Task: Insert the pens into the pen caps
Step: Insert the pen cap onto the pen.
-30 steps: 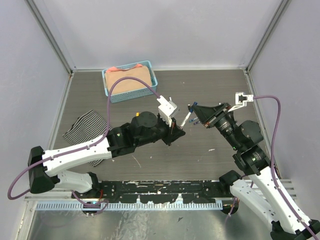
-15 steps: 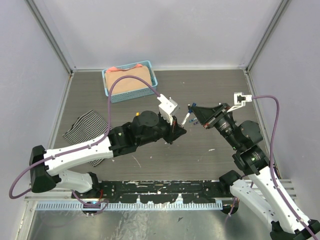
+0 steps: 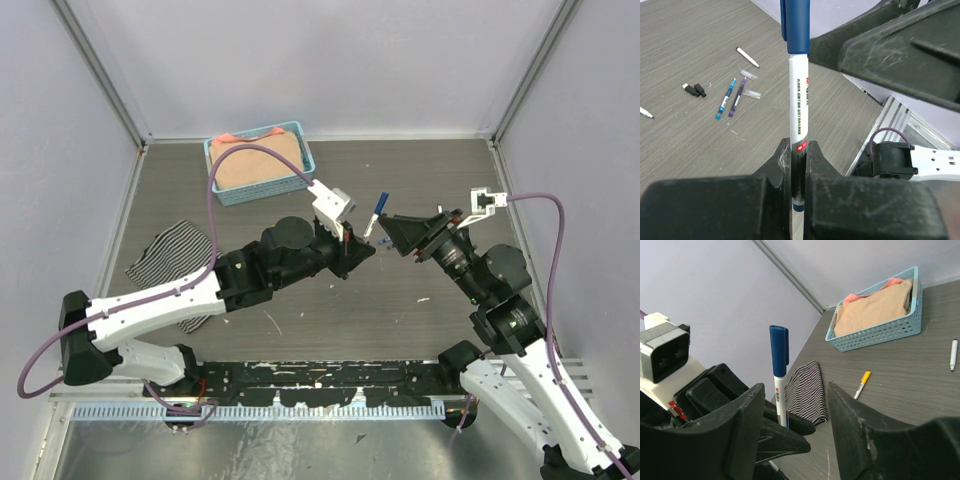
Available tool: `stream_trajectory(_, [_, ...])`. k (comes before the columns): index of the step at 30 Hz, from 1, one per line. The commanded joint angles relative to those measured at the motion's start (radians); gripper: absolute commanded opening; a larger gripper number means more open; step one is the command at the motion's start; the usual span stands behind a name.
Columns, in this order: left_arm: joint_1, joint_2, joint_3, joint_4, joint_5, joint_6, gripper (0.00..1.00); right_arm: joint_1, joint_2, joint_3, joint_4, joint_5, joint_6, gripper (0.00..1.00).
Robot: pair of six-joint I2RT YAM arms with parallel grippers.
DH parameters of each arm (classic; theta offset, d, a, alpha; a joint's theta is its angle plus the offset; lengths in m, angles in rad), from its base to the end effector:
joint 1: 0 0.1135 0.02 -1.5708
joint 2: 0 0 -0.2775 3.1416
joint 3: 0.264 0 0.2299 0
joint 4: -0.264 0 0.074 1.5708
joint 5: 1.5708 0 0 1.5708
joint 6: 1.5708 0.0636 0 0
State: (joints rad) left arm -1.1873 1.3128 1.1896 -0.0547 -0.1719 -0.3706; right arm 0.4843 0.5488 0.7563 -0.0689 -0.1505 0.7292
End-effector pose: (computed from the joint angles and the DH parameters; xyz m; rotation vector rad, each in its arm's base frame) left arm 0.1266 -0.2846 0.3899 0.6115 1.7484 -0.9721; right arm 0.1050 0.0660 0.3816 0.0551 1.5286 1.0929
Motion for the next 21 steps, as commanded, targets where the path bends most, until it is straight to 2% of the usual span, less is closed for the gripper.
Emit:
stream_trajectory(1, [0.000, -0.035, -0.015, 0.024, -0.012, 0.010, 0.00, 0.004, -0.013, 0.085, 0.014, 0.033, -0.024, 0.62])
stream_trajectory(4, [0.000, -0.035, -0.033, 0.019, -0.008, 0.010, 0.00, 0.004, -0.003, 0.110, 0.015, 0.040, -0.024, 0.68])
stream_trajectory(7, [-0.001, -0.070, -0.046, 0.015, 0.004, 0.012, 0.00, 0.004, 0.029, 0.153, -0.023, 0.058, -0.017, 0.69])
stream_trajectory(21, [0.000, -0.066, -0.045, -0.010, 0.048, 0.024, 0.00, 0.004, 0.145, 0.240, -0.057, 0.004, 0.002, 0.64])
